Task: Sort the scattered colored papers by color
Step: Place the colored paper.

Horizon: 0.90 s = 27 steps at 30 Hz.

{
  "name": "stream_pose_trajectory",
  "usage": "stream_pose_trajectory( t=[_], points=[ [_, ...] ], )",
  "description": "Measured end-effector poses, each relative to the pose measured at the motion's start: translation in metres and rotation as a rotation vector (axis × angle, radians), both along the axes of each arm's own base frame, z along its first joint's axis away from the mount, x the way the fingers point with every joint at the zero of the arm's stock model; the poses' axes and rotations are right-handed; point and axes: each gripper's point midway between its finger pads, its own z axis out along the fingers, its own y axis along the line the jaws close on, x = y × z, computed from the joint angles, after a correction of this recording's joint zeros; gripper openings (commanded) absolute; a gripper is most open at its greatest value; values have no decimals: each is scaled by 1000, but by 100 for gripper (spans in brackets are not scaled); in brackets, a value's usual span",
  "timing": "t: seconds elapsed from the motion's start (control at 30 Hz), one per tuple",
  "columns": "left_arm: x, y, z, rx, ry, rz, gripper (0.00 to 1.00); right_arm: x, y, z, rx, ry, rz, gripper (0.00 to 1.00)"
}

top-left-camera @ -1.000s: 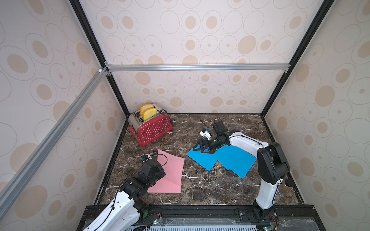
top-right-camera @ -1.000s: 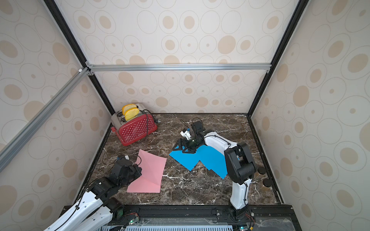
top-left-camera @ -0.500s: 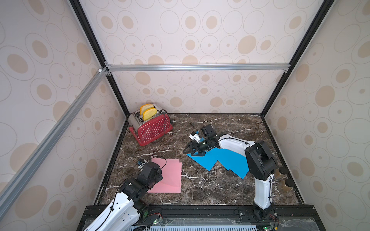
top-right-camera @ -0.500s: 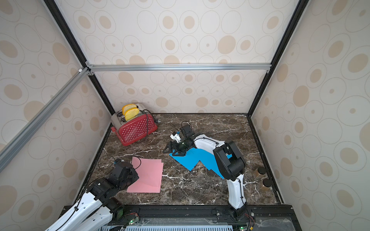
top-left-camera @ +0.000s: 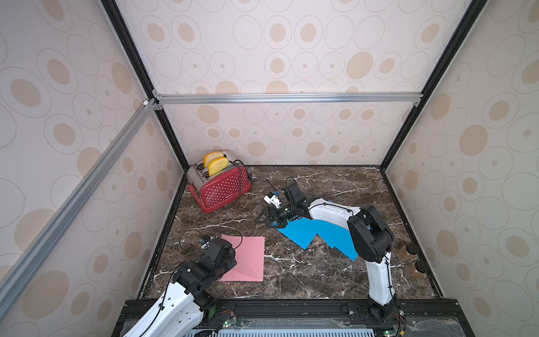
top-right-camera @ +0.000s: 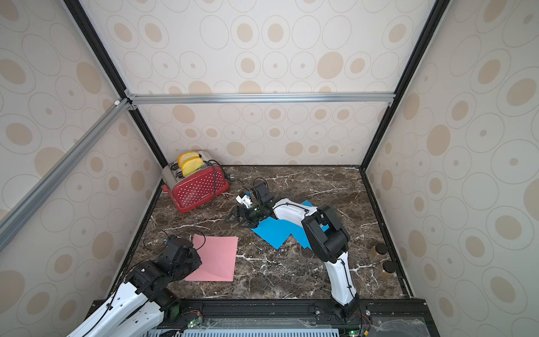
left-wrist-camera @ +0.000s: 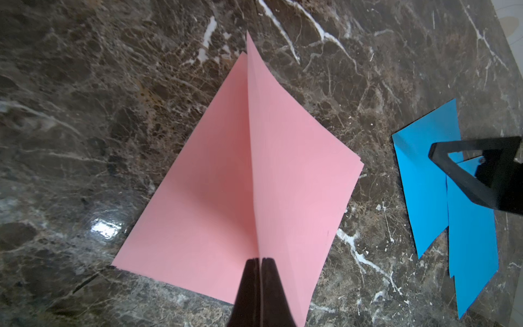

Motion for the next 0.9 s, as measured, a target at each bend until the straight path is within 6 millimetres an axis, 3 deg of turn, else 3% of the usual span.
stream_pose_trajectory(
  t=[0.2, 0.5, 0.73, 0.9],
  points=[
    [-2, 0, -3, 1, 13, -2, 0, -13, 9, -14, -14, 36, 29, 95],
    [-3, 0, -8, 12, 31, -5, 0, -28, 15, -18, -13, 51, 67, 95],
    [-1, -1, -11, 18, 41, -5, 0, -34, 17, -24, -23, 62, 80, 95],
    [0, -2, -12, 18, 41, -5, 0, -36, 15, -39, -46, 86, 83, 95]
  ],
)
